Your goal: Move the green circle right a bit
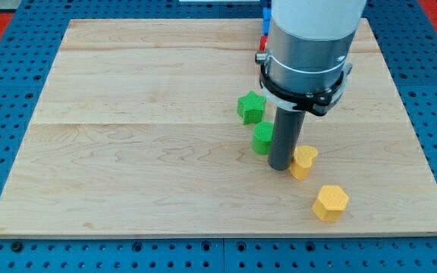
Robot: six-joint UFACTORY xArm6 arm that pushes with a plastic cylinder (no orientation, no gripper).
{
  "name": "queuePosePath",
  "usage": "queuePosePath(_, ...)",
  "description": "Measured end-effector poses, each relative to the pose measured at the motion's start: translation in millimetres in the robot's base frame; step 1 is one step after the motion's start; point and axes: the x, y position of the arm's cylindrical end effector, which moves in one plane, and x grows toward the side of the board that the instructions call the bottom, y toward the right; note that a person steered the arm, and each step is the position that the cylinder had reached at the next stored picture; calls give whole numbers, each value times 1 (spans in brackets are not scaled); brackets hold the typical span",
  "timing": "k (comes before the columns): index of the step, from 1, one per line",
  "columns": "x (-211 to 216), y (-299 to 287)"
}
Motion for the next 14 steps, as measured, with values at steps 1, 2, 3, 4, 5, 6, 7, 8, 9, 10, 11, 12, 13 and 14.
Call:
queuePosePath(1,0,15)
queuePosePath(2,0,26)
queuePosePath(3,0,9)
queuePosePath(4,2,-47)
queuePosePath(5,2,-68)
queuePosePath(6,2,-68)
queuePosePath(7,0,-68)
queuePosePath(8,-14,-69)
queuePosePath(9,-43,-69)
queuePosePath(10,-44,-62)
queuePosePath(11,-37,-61)
queuePosePath(12,-38,-61)
queuePosePath(13,-46,-52)
queuePosePath(14,-46,-34)
